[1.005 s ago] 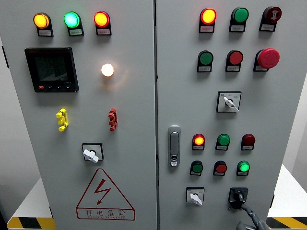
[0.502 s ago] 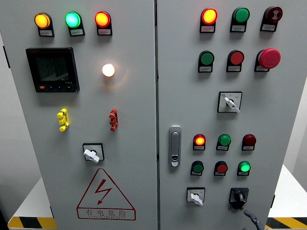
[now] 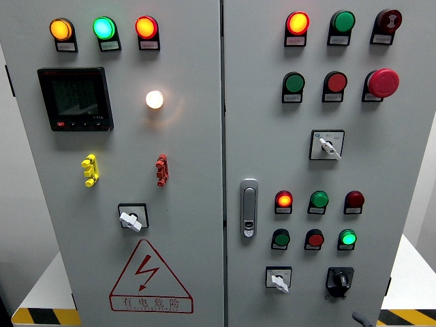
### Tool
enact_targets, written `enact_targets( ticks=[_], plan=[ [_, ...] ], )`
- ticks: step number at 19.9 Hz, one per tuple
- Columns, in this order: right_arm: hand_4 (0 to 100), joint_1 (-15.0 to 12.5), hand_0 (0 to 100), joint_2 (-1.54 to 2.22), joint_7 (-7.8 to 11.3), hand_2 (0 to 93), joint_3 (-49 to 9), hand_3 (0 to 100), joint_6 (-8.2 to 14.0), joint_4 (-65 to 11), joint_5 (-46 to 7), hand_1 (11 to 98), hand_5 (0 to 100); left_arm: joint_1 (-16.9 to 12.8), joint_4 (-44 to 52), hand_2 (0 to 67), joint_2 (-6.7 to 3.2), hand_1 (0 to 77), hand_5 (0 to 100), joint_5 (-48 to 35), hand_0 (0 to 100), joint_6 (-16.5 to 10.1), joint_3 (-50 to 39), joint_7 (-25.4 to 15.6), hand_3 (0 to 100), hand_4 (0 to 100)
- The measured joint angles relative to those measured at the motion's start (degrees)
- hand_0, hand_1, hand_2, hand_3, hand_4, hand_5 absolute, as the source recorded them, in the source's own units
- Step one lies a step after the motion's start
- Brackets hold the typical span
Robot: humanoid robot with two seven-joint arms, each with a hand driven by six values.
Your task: Trip black knob to open circuit
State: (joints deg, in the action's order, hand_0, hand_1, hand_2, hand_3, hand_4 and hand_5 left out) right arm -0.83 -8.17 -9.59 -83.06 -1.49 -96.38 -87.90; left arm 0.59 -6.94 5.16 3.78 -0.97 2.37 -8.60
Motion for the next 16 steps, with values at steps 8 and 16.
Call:
enact_targets(
  ticks=[8, 16],
  plan=[
    [29, -2.1, 98, 0.08, 0.16, 10.9, -0.5, 30, 0.1, -0.6, -0.7, 47.3, 48, -0.1, 0.0, 12.9, 0.03, 3.2, 2, 0.0, 0, 0.0, 0.0, 0.0, 21, 7],
    [28, -2.6, 97, 0.08, 0.18, 11.3, -1.4, 29, 0.3, -0.6, -1.0, 48.1, 47, -0.1, 0.0, 12.9, -0.06, 3.1, 2, 0.0, 0, 0.0, 0.0, 0.0, 21, 7]
  ],
)
